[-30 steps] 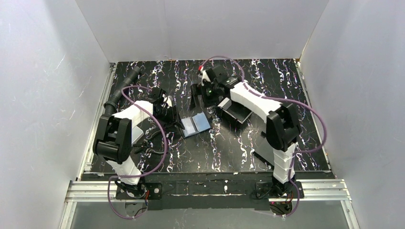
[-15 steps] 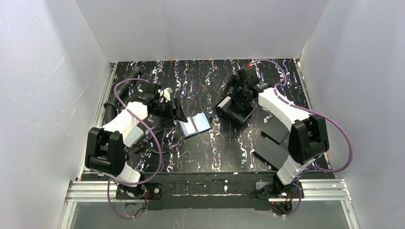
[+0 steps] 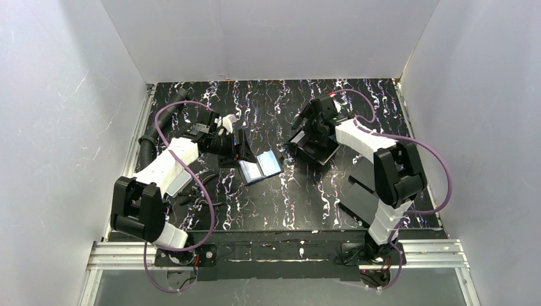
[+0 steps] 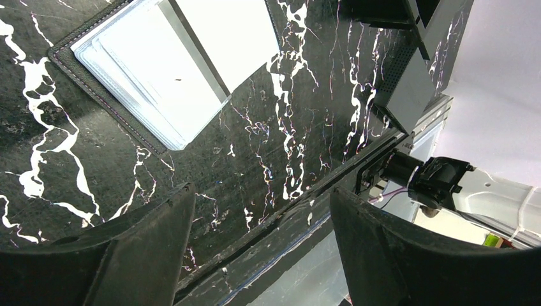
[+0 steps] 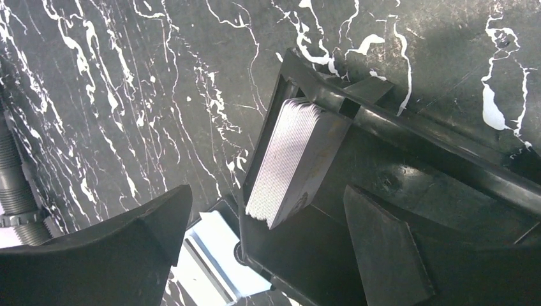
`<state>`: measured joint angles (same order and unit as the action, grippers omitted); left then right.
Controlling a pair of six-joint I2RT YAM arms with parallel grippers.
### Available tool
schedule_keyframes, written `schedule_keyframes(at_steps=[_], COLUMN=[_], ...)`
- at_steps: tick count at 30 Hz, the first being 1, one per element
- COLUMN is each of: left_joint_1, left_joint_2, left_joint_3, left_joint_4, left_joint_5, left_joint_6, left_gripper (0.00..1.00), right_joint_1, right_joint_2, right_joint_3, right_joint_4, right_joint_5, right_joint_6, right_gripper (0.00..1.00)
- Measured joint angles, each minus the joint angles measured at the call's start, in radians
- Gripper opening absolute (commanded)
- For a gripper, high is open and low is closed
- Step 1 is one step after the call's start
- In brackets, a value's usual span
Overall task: Put the credit cards into the card holder
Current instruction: Pick up the credit card from the storage box.
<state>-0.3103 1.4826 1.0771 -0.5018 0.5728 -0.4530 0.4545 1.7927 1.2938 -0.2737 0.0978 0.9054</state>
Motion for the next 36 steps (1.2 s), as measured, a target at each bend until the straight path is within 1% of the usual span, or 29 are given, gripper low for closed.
schedule_keyframes(at_steps=[4,10,13,18,21,26,36], left_joint_1=[0.0,0.0,0.0,0.0,0.0,0.0,0.0], left_joint_2=[-0.002,-0.006,-0.008,-0.01,-0.01,-0.01,-0.017], left_joint_3=[0.0,0.0,0.0,-0.001,-0.001,-0.003,-0.003], left_joint_4=[0.0,0.0,0.0,0.001,0.001,0.001,0.001], left_joint_5=[0.0,0.001,0.001,0.001,0.001,0.001,0.001], left_joint_6=[0.0,0.001,0.005,0.008,0.008,0.008,0.008], left_gripper=[0.76,0.75,0.75,0.75,0.75,0.75,0.75], right_joint_1=[0.013,0.043,0.046,0.046,0.046,0.046,0.046], right_joint_2=[0.021,0.052,0.077,0.101,0.108,0.108,0.108], right_joint_3=[0.0,0.0,0.0,0.0,0.0,0.0,0.0], right_joint_4=[0.009,0.05,0.06,0.062,0.071,0.09,0.102], right_joint_5=[0.026,0.068,0.092,0.106,0.107,0.11,0.127], right_joint_6=[0.024,0.07,0.089,0.096,0.099,0.103,0.106], right_gripper=[0.95,0.88,0.88,0.81,0.74,0.67,0.62])
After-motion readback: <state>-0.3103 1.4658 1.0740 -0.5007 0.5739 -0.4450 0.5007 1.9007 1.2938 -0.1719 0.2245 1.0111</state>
